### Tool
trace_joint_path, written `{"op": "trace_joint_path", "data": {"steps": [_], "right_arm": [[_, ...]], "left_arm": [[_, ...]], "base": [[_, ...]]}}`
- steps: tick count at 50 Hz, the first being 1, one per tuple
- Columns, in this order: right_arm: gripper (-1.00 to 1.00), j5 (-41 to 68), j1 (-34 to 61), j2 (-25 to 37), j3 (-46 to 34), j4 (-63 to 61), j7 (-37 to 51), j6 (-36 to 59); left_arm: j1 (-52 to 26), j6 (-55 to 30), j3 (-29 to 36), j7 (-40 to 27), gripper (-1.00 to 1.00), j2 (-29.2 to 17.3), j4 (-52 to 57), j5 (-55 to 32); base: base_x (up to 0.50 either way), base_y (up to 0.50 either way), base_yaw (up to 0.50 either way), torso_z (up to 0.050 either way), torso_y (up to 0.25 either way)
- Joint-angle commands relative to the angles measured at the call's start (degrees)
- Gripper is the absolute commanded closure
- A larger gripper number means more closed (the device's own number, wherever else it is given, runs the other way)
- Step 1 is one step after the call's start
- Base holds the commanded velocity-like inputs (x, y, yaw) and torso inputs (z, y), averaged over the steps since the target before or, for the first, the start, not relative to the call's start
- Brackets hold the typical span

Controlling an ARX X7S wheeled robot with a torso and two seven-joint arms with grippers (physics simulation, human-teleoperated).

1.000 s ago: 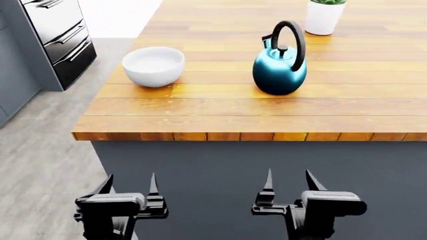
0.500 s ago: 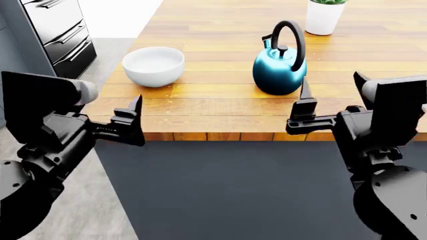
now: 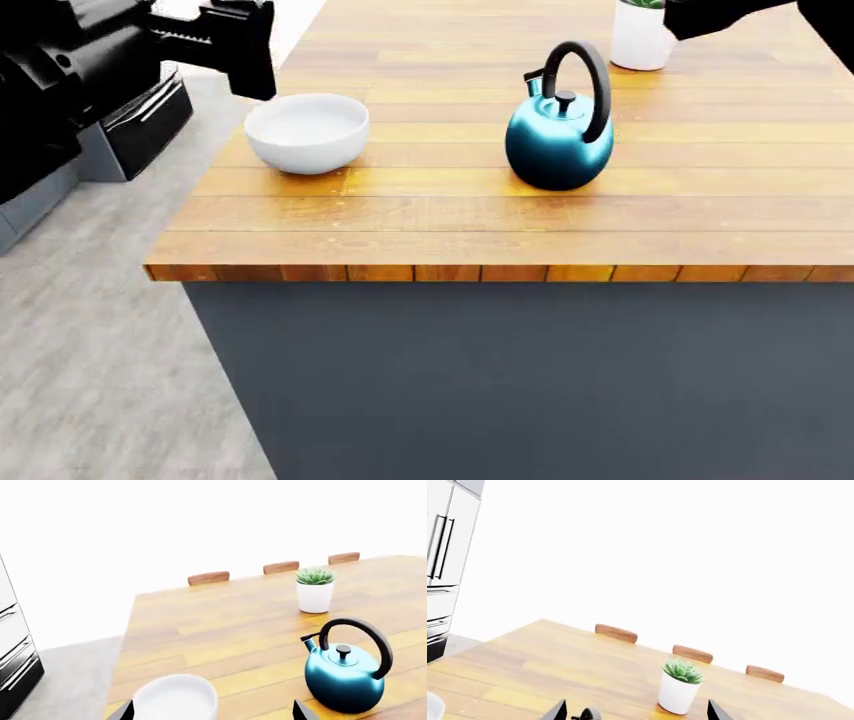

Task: Pick the kettle non electric and bowl and place them in the sink. Then turn on the water.

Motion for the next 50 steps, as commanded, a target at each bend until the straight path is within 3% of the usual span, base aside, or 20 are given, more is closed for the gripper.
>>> {"op": "trace_joint_path", "data": {"steps": [1,18,50], "right_arm": [[-1.00,-4.0,12.4,-0.4,-7.6,13.3,-3.7,-2.4],[-1.00,-3.4,11.1,-0.7,-8.1,14.5,-3.9,-2.0],[-1.00,-1.7,10.6,-1.1,-8.3,13.8,-4.4,-1.7]], "left_arm": [[-11.2,2.5,7.2,6.1,-1.00,4.9,-13.2,8.8],[-10.3,3.5,6.6,5.2,-1.00,5.5,-14.8,8.6],[-8.6,3.0,6.4,5.2,-1.00,3.5,-13.4,7.1]], "base": [[0.00,0.00,0.00,0.000,0.000],[0.03,0.00,0.00,0.000,0.000],[0.49,-0.02,0.00,0.000,0.000]]}}
